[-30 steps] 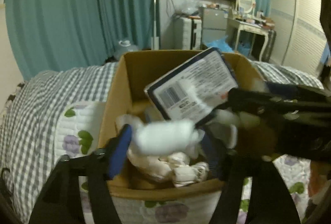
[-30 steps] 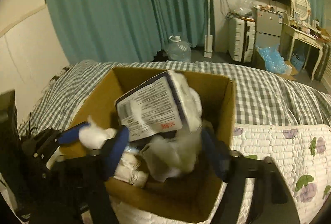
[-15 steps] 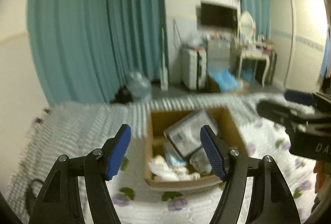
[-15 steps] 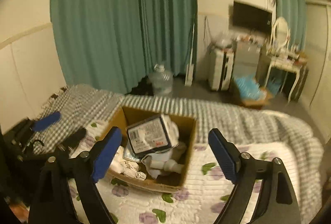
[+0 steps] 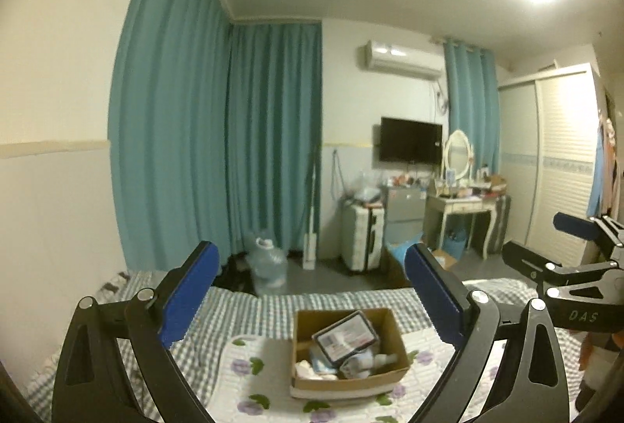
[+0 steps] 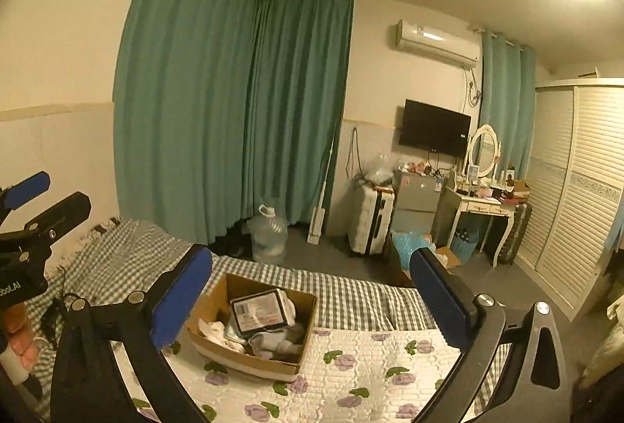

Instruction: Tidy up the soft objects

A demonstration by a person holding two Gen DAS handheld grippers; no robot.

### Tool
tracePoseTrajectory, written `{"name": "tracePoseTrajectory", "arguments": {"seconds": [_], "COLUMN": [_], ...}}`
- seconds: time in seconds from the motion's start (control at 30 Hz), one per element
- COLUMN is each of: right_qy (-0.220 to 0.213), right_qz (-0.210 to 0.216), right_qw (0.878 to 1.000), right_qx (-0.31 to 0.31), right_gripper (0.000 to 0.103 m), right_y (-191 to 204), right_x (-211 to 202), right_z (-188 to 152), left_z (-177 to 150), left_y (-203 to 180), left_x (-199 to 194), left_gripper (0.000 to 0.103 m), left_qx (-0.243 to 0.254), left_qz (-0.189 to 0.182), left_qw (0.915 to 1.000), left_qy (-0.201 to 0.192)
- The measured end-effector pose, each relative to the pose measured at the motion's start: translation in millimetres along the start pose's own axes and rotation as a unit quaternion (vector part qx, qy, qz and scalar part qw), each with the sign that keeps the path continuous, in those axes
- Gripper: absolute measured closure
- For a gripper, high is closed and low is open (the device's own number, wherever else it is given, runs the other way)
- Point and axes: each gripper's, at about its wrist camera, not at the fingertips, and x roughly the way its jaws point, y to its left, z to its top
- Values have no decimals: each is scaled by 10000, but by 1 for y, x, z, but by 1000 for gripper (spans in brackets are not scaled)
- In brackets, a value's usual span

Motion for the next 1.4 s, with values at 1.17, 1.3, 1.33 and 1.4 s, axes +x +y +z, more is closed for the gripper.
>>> {"name": "tracePoseTrajectory", "arguments": {"seconds": [1.17, 1.3, 1.33, 1.4], "right_qy": [1029, 975, 961, 960], "right_qz": [576, 546, 543, 556], "right_qw": [9911, 9919, 9921, 9920], "right_qx": [623, 611, 601, 605], "right_gripper": [1, 1, 1, 1], "right_y": [5, 6, 6, 6], "right_x": [93, 90, 90, 89], "right_z": [-189, -187, -187, -187], "left_z": [-169, -170, -170, -170], "left_y": [-11, -9, -9, -8], "left_x": [61, 61, 60, 61], "left_gripper": [5, 5, 5, 5], "left_qx": [64, 51, 47, 10], "left_qz": [432, 429, 431, 438], "left_qw": [9914, 9912, 9911, 9906], "left_qy": [1231, 1253, 1255, 1295]}}
